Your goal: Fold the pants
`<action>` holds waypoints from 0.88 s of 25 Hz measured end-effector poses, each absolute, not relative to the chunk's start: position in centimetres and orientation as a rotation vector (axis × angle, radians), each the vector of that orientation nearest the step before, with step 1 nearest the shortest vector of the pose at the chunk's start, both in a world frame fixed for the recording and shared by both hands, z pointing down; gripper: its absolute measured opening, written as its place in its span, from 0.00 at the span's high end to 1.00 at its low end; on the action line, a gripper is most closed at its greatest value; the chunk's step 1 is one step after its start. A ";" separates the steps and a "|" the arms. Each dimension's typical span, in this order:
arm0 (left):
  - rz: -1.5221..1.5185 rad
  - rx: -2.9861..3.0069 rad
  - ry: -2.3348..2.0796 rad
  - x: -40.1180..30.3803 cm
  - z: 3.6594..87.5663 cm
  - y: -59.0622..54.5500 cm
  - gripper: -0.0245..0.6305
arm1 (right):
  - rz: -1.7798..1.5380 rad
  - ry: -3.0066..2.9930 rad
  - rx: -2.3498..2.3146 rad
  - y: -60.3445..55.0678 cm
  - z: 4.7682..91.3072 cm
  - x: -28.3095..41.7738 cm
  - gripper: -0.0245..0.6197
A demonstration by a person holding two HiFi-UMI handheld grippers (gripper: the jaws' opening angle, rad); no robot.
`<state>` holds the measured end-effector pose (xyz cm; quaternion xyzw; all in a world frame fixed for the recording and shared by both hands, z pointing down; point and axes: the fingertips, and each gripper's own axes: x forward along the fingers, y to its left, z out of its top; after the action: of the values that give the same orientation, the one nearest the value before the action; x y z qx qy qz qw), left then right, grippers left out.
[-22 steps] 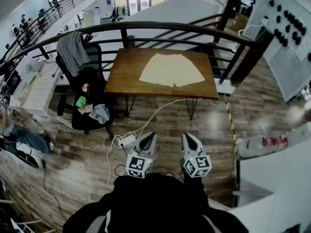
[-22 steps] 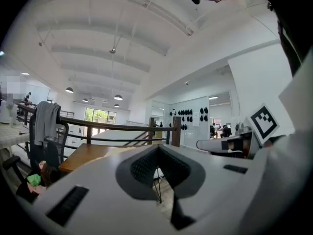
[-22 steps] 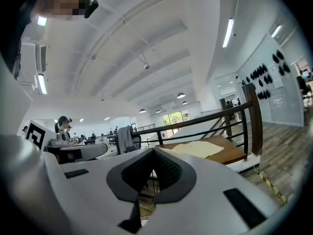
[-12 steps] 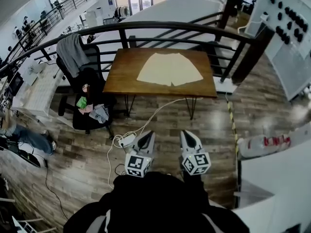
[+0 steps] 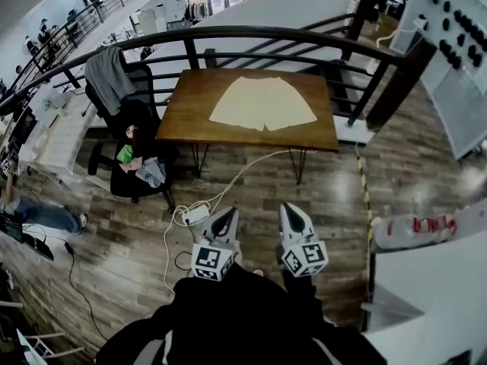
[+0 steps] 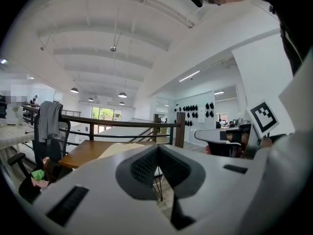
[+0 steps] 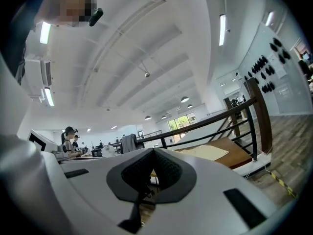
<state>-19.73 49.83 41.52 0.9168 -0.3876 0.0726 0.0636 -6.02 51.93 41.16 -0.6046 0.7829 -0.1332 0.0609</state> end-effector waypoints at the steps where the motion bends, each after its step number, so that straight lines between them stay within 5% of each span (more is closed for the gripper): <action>1: 0.228 2.766 -1.170 -19.5 41.9 49.5 0.96 | -0.402 2.369 -1.825 51.6 41.3 -5.8 0.96; 22: 0.209 2.644 -1.218 -14.1 43.7 21.7 0.96 | -0.430 2.552 -1.754 23.2 41.6 -2.3 0.96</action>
<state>-14.11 21.67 43.71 0.9002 -0.4148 0.0711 0.1114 -2.31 23.16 41.55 -0.5610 0.8163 -0.1374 0.0076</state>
